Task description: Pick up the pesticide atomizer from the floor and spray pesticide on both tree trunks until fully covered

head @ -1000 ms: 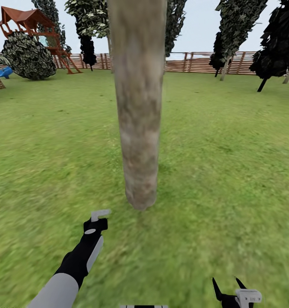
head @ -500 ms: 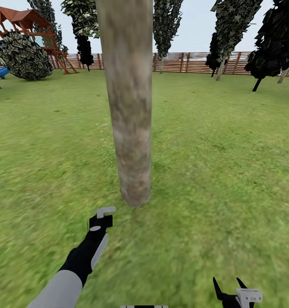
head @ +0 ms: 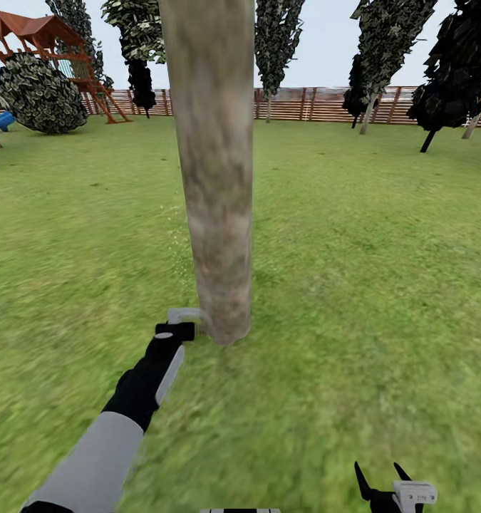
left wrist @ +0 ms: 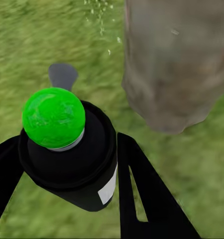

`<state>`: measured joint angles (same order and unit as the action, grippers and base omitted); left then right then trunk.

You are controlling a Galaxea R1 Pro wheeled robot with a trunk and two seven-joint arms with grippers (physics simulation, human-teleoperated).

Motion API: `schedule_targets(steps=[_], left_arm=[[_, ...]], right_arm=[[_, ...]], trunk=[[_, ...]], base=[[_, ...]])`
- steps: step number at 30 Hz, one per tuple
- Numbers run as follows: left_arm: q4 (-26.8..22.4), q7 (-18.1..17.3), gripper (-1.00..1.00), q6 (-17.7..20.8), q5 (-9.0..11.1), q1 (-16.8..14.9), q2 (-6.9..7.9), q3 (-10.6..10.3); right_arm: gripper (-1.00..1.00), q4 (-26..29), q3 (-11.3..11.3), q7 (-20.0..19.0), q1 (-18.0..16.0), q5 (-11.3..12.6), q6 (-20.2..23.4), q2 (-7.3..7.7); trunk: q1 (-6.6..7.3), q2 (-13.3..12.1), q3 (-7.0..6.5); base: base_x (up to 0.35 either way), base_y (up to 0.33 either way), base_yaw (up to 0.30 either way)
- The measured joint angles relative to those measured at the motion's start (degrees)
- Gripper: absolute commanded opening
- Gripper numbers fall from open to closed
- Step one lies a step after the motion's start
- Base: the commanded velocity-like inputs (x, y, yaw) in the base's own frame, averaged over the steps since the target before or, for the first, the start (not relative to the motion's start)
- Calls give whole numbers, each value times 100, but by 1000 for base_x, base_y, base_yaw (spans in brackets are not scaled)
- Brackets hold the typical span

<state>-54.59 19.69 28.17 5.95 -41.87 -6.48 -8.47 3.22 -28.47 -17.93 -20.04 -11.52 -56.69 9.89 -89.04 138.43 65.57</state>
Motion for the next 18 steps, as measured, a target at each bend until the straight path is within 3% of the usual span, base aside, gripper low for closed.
schedule_targets(steps=[3, 4, 6, 8, 9, 11, 15, 16, 18], left_arm=[[-124, -14, -100, 53, 39, 44, 31, -52], [-138, -16, -100, 53, 71, 52, -39, -213], [-152, -6, -100, 65, 111, 64, -177, -803], [-213, -2, -100, 93, 216, 64, -242, -982], [-263, -6, -100, 100, 373, 69, -259, -1026], [-432, -9, -100, 150, 689, 73, -245, -1067], [-797, -8, -100, 319, 731, 79, -126, -977], [-974, -8, -100, 400, 692, 80, -19, -822], [-1066, 1, -100, 419, 712, 82, 57, -619]], right_arm=[[100, -3, -1, 0, 0, 1, 0, -3], [100, -3, -1, 0, 0, 1, 0, -4], [100, -3, -2, 0, 0, 2, 0, 1], [100, -4, -2, 2, 0, 1, 0, 2], [100, -5, -1, 1, 0, 1, 0, 0], [100, -6, -1, 0, 0, 1, 0, -1], [100, -6, 0, 0, 0, 0, 0, -1], [100, -6, -1, 0, 0, 1, 0, 0], [100, -6, -1, 0, 0, 0, 0, 0]], trunk=[[0, 0, 0], [0, 0, 0], [0, 0, 0], [0, 0, 0], [0, 0, 0], [0, 0, 0], [0, 0, 0], [0, 0, 0], [0, 0, 0]], base=[[0, 0, 0], [0, 0, 0], [0, 0, 0], [0, 0, 0], [0, 0, 0], [0, 0, 0], [0, 0, 0], [0, 0, 0], [0, 0, 0]])
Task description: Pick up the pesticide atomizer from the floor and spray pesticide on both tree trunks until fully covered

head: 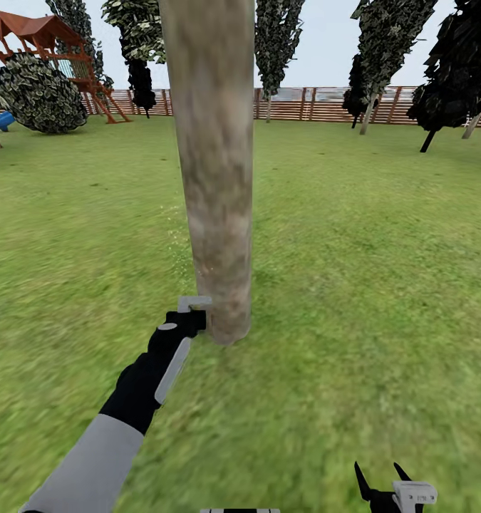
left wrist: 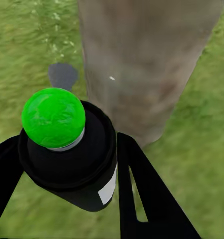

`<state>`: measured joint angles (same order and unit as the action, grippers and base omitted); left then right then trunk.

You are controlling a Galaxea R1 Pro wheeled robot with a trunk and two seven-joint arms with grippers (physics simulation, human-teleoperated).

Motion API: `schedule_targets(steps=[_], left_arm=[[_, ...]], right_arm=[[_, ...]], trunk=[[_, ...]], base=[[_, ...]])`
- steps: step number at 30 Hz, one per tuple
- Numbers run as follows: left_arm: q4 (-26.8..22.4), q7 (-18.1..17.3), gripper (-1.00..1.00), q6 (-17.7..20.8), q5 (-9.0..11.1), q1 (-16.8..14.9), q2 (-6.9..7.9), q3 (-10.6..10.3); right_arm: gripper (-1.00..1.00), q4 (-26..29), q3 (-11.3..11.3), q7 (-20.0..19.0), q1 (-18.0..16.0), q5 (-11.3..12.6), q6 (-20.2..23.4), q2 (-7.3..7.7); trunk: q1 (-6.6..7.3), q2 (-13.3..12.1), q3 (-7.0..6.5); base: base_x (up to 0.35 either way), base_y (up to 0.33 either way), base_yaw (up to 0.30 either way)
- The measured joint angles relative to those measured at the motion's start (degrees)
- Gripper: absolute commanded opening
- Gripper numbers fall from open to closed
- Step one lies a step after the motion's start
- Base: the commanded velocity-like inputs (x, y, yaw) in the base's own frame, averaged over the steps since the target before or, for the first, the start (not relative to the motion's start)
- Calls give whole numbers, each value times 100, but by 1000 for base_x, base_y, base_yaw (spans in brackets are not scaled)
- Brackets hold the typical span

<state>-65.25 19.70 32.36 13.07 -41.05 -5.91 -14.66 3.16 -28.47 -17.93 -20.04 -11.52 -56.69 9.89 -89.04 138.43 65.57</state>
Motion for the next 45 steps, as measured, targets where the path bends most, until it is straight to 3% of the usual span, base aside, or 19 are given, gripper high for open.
schedule_targets(steps=[2, 5, 8, 10, 17, 21, 23, 25, 27, 30, 33, 37, 39, 45], left_arm=[[-21, 10, -100, -3, -9, 1, 13, 82], [-38, 16, -100, -13, 17, 1, -35, 43], [-39, 15, -100, -27, 79, 3, -90, -256], [-38, 17, -100, -20, 59, 15, -96, -347], [45, -11, -100, -40, 24, 199, 128, -301], [42, -12, -100, -57, 54, 222, 79, -348], [37, -18, -100, -75, 82, 320, 42, -528], [41, -12, -100, -78, 45, 348, 60, -566], [93, -3, -100, -72, 5, 358, 147, -500], [231, -5, -100, -75, -15, 358, 439, -42], [238, -17, -100, -89, 51, 353, 470, 222], [238, -139, -100, -81, 75, 353, 394, -94], [233, -369, -100, -83, 96, 353, 215, -372], [254, -404, -100, -71, 23, 361, 179, -570]], right_arm=[[100, 0, 0, 0, 0, 0, 0, -1], [100, 0, 0, 0, 0, 0, 0, -3], [100, 0, 0, 0, 0, 0, 0, -3], [100, 0, -1, 0, 0, 1, 0, -3], [100, 0, 0, 0, 0, 0, 0, -1], [100, 0, -1, 0, 0, 0, 0, -4], [100, 0, 0, 0, 0, 0, 0, -4], [100, 0, 0, 0, 0, 0, 0, -4], [100, 0, 0, 0, 0, 0, 0, -4], [100, 0, 0, 0, 0, 0, 0, -4], [100, 0, -1, 0, 0, 0, 0, -4], [100, 0, -1, 0, 0, 1, 0, -4], [100, 0, -1, 0, 0, 1, 0, -4], [100, 0, 0, 0, 0, 0, 0, -4]], trunk=[[0, 0, 0], [0, 0, 0], [0, 0, 0], [0, 0, 0], [0, 0, 0], [0, 0, 0], [0, 0, 1], [0, 0, 0], [0, 0, 0], [0, 0, 0], [0, 0, 0], [0, 0, 0], [0, 0, 0], [0, 0, 0]], base=[[0, 0, 0], [0, 0, 0], [0, 0, 0], [0, 0, 0], [178, 0, 0], [94, 0, 0], [6, 0, 0], [2, 0, 0], [0, 0, 0], [0, 0, 0], [0, 0, 0], [0, 0, 0], [0, 0, 0], [109, 0, 0]])
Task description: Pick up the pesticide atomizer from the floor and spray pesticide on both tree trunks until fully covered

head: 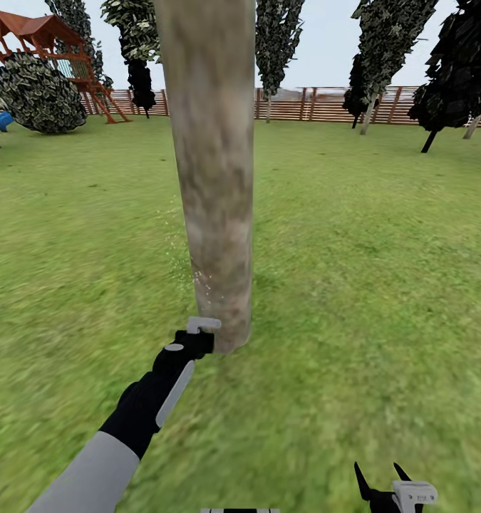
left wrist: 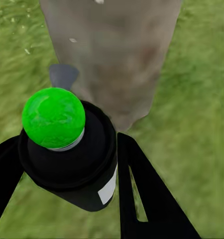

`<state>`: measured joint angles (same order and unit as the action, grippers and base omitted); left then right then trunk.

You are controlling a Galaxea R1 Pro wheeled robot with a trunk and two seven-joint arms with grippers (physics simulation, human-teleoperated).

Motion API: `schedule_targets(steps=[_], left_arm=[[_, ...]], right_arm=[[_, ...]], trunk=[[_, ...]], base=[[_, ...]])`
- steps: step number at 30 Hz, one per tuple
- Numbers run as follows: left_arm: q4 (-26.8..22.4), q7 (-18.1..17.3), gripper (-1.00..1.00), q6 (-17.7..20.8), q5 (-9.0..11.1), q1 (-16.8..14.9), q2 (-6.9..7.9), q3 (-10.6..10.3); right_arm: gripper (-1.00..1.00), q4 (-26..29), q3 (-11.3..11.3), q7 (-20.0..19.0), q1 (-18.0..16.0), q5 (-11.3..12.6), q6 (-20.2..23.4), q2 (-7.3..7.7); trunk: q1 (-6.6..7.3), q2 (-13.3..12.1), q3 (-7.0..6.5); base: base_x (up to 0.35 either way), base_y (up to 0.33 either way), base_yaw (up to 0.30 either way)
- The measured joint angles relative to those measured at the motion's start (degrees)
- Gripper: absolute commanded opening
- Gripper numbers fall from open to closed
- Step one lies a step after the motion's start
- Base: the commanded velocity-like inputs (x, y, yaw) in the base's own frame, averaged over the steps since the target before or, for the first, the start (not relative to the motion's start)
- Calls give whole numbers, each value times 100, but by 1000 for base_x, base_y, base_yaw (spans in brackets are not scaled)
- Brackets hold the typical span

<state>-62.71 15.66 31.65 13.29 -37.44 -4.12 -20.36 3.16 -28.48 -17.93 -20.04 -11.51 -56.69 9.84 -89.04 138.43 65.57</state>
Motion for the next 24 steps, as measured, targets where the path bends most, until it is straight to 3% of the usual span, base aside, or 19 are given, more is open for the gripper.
schedule_targets(steps=[4, 10, 14, 15, 18, 20, 22, 23, 24], left_arm=[[703, 57, -100, -28, 24, 1, 21, 10], [900, 33, -100, -28, 28, 18, -160, -36], [973, 66, -100, -23, -15, 31, -110, 37], [975, 68, -100, -24, -25, 32, -56, 114], [978, 9, -100, -27, -49, 27, 141, 679], [959, -16, -100, -37, -17, 27, 130, 753], [924, -30, -100, -44, 10, 27, 53, 613], [896, -19, -100, -38, 35, 28, -37, 253], [878, -7, -100, -29, 43, 27, -108, 44]], right_arm=[[100, 0, 0, 0, 0, 0, 0, 0], [100, 0, 0, 0, 0, 0, 0, 0], [100, 0, 0, 0, 0, 0, 0, 0], [100, 0, 0, 0, 0, 0, 0, 0], [100, 0, 0, 0, 0, 0, 0, 0], [100, 0, 0, 0, 0, 0, 0, 0], [100, 0, -1, 0, 0, 0, 0, 0], [100, 0, 0, 0, 0, 0, 0, 0], [100, 0, -1, 0, 0, 1, 0, 0]], trunk=[[0, 0, 0], [0, 0, 0], [0, 0, 0], [0, 0, 0], [0, 0, 0], [0, 0, 0], [0, 0, 0], [0, 0, 0], [0, 0, 0]], base=[[146, 0, 0], [8, 0, 0], [0, 0, 0], [0, 0, 0], [0, 0, 0], [0, 0, 0], [0, 0, 0], [0, 0, 0], [0, 0, 0]])
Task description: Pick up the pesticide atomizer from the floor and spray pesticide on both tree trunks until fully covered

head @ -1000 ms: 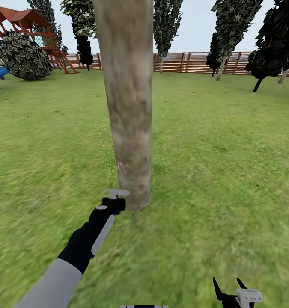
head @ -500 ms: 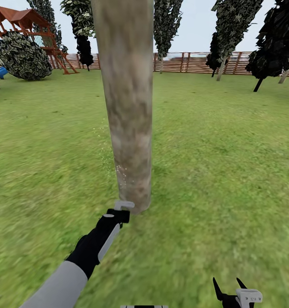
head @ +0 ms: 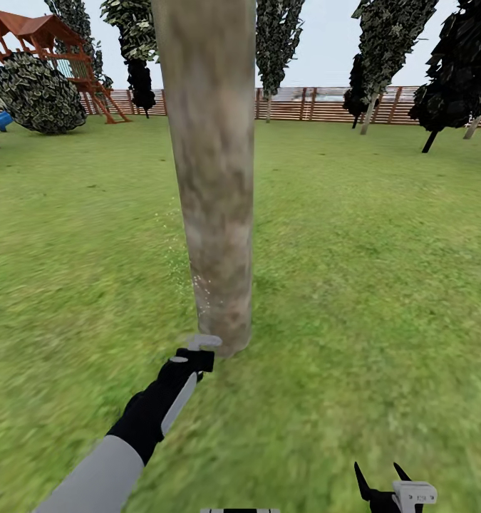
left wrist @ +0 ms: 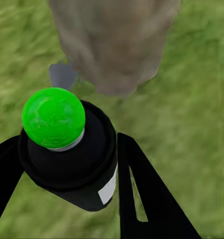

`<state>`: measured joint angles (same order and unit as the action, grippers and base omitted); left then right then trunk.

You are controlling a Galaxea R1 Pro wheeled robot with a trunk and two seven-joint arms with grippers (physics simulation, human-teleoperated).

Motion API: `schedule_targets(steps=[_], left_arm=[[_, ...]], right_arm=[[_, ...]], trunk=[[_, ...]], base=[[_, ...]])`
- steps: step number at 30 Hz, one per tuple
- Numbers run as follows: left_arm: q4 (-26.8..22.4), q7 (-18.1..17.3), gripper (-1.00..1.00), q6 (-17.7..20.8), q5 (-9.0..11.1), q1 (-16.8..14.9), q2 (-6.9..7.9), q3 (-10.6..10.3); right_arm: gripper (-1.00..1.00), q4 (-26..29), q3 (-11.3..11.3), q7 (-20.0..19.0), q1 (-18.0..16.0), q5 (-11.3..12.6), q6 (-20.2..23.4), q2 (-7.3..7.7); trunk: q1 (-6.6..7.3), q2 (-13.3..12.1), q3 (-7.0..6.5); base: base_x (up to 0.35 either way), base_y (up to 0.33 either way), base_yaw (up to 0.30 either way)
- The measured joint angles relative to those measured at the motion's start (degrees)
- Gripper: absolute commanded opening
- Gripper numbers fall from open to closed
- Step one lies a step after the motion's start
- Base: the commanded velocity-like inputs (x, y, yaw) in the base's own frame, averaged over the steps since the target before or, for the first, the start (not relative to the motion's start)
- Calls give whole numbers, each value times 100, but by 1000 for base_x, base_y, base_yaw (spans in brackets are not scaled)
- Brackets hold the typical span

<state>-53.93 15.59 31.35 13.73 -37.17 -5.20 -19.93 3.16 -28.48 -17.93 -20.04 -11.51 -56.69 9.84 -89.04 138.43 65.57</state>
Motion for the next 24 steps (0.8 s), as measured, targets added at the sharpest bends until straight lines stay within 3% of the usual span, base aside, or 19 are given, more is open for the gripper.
schedule_targets(steps=[2, 5, 9, 11, 14, 17, 18, 20, 21, 23, 24], left_arm=[[-87, 6, -100, 26, -12, -1, -84, -187], [-354, 5, -100, 45, -22, -1, -62, -184], [-391, 8, -100, 52, -27, -4, -69, 87], [-492, 17, -100, 73, -18, -33, -112, 116], [-1110, 29, -100, 134, -32, -61, -183, 111], [-1662, 38, -100, 615, -69, -63, -122, 179], [-1738, 40, -100, 671, -70, -63, -95, 234], [-1856, 11, -100, 782, -129, -46, -33, 755], [-1867, -1, -100, 783, -94, -42, -27, 878], [-1894, -16, -100, 789, -78, -30, -28, 990], [-1963, -14, -100, 782, -41, -28, -48, 825]], right_arm=[[100, 0, 0, 0, 0, 0, 0, 0], [100, 0, 1, 0, 0, -1, 0, 0], [100, 0, 1, 0, 0, -1, 0, 0], [100, 0, 0, 0, 0, 0, 0, 0], [100, 0, 1, 0, 0, -1, 0, 0], [100, 0, 1, 0, 0, -1, 0, 0], [100, 0, 1, 0, 0, -1, 0, 0], [100, 0, 1, 0, 0, -1, 0, 0], [100, 0, 1, 0, 0, -1, 0, 0], [100, 0, 1, 0, 0, 0, 0, 0], [100, 0, 0, 0, 0, 0, 0, 0]], trunk=[[0, 0, 0], [0, 0, 0], [0, 0, 0], [0, 0, 0], [1, 0, -1], [0, 0, 0], [0, 0, 0], [0, 0, 0], [0, 0, 0], [0, 0, 0], [0, 0, 0]], base=[[0, 0, 0], [-239, 45, 0], [-189, 50, 0], [-24, 6, 0], [-4, 1, 0], [0, 0, 0], [0, 0, 0], [0, 0, 0], [0, 0, 0], [0, 0, 0], [0, 0, 0]])
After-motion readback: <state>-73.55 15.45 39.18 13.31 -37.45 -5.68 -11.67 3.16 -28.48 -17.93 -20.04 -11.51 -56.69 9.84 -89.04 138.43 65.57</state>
